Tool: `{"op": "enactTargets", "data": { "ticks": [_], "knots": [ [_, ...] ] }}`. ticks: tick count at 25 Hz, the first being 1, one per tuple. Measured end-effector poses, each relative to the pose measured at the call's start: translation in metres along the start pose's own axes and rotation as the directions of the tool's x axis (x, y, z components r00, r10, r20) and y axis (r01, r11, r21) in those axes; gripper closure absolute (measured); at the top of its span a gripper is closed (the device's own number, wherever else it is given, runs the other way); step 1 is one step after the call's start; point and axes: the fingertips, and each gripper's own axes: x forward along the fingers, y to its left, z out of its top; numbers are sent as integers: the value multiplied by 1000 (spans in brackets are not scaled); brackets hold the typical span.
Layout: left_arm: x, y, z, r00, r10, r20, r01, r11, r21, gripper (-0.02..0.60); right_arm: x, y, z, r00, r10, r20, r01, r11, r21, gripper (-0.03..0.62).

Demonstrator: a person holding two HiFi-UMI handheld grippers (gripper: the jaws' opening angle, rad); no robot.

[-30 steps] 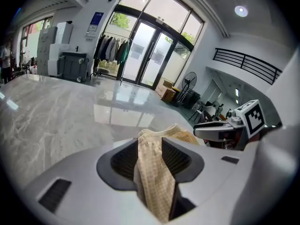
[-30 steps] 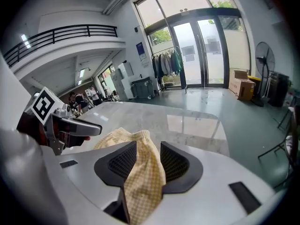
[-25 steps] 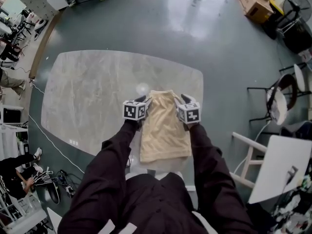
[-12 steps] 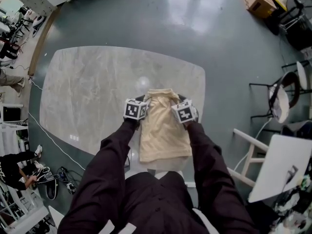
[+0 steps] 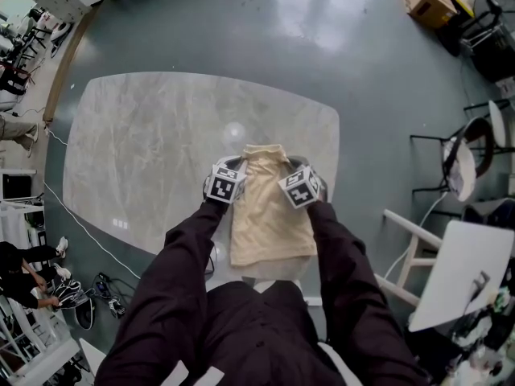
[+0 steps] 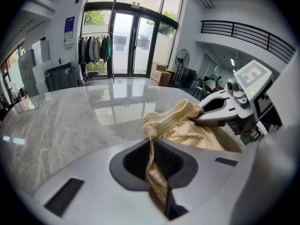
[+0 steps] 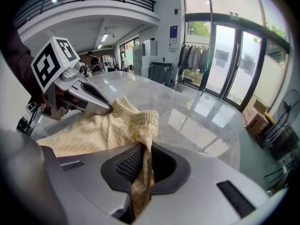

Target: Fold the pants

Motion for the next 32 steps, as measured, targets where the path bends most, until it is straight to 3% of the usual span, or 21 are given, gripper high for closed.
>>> {"op": "enactTargets", "data": {
  "ticks": [12,26,32],
  "knots": [
    [-45,-21,26,988,-24,153,20,999,29,560,-46,-1,17,992,-26,120,23,999,27,569],
    [-111,-67,30,972,-58,227,27,990,137,560,-137,20,29,963,-15,271,7,1000,30,568],
    [-137,-91,12,966,-67,250,20,983,184,560,-157,37,4,959,-20,283,18,1000,11,568]
  ]
}}
